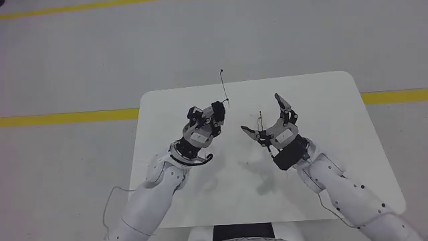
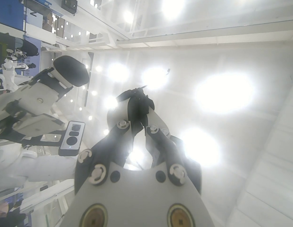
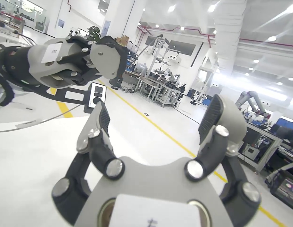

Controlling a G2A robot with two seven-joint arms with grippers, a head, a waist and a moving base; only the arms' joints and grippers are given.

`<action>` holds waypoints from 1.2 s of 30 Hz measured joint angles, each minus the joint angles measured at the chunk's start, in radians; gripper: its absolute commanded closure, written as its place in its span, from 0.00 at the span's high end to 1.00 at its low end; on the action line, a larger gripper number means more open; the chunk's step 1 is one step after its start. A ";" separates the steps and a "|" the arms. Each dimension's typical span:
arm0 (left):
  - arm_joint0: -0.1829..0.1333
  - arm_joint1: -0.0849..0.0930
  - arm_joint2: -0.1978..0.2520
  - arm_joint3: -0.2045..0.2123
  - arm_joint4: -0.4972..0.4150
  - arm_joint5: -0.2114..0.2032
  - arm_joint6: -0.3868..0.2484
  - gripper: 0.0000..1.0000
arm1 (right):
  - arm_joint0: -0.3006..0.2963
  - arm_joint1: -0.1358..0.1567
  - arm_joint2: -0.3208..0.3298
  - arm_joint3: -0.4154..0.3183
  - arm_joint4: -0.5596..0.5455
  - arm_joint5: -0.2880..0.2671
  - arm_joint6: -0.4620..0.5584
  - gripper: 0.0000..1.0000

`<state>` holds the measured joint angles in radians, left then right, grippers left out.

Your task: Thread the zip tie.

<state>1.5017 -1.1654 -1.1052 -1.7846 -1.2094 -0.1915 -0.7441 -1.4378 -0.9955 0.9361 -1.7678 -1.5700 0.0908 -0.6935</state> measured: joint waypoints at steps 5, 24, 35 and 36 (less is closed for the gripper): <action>-0.002 0.000 0.000 0.001 0.006 0.001 -0.001 0.00 | 0.000 0.000 0.001 0.000 0.000 -0.002 0.000 1.00; -0.001 0.000 0.000 0.001 0.006 0.001 -0.001 0.00 | 0.143 -0.084 -0.112 0.152 0.127 -0.043 -0.126 1.00; -0.001 0.000 0.000 0.001 0.006 0.001 -0.001 0.00 | 0.174 -0.111 -0.136 0.175 0.117 -0.014 -0.140 1.00; -0.001 0.000 0.000 0.001 0.006 0.001 -0.001 0.00 | 0.174 -0.111 -0.136 0.175 0.117 -0.014 -0.140 1.00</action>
<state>1.5002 -1.1654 -1.1047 -1.7840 -1.2037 -0.1907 -0.7454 -1.2637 -1.1063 0.7997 -1.5927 -1.4526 0.0765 -0.8337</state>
